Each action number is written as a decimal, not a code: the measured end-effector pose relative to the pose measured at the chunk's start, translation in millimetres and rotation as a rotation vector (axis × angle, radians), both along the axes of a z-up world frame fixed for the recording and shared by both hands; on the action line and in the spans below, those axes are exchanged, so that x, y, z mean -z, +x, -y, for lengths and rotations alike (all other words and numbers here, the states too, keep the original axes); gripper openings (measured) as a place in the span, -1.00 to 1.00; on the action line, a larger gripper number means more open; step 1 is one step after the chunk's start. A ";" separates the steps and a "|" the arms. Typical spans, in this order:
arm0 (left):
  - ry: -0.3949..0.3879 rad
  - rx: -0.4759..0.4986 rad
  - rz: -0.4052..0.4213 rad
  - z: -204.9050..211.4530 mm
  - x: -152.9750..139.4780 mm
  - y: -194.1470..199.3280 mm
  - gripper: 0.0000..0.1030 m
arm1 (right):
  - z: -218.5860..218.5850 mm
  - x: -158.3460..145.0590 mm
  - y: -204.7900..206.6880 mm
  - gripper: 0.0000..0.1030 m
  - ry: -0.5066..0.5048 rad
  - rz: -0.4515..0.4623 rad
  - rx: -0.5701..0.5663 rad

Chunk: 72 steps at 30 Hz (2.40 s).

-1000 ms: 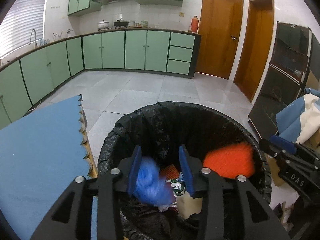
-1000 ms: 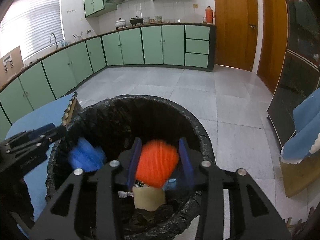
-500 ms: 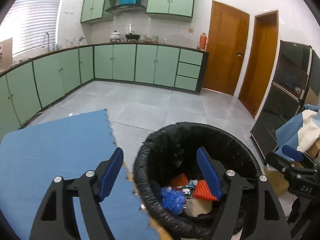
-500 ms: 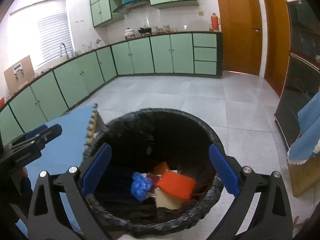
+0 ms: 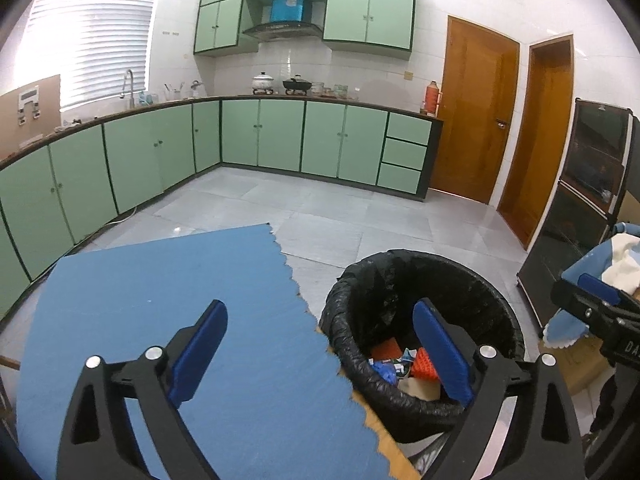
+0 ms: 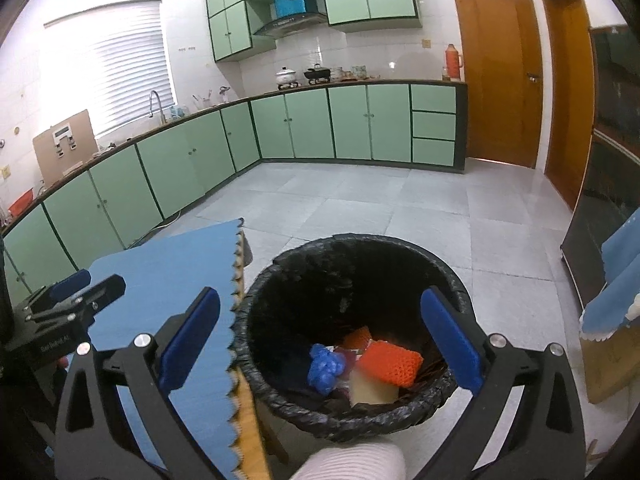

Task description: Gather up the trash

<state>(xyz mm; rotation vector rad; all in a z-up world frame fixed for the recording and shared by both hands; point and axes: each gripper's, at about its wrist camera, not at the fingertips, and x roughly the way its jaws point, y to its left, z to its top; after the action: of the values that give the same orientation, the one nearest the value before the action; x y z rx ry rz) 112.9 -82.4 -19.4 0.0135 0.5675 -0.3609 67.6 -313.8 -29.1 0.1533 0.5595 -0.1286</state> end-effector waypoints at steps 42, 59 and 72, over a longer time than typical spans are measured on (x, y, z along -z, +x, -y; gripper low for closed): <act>0.018 -0.021 0.044 -15.6 -21.5 -59.6 0.82 | -34.4 -17.1 -30.9 0.90 -0.065 -0.016 -0.033; 0.021 -0.027 0.045 -17.7 -21.2 -61.4 0.82 | -38.6 -18.1 -27.7 0.90 -0.073 -0.017 -0.040; 0.021 -0.030 0.042 -20.9 -21.2 -62.7 0.82 | -39.8 -17.8 -26.7 0.90 -0.072 -0.016 -0.042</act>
<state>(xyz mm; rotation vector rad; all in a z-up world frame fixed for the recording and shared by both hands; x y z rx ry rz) 50.2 -61.5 1.7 0.0324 0.5298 -0.3245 41.0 -274.0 -11.3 0.0703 0.5724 -0.1091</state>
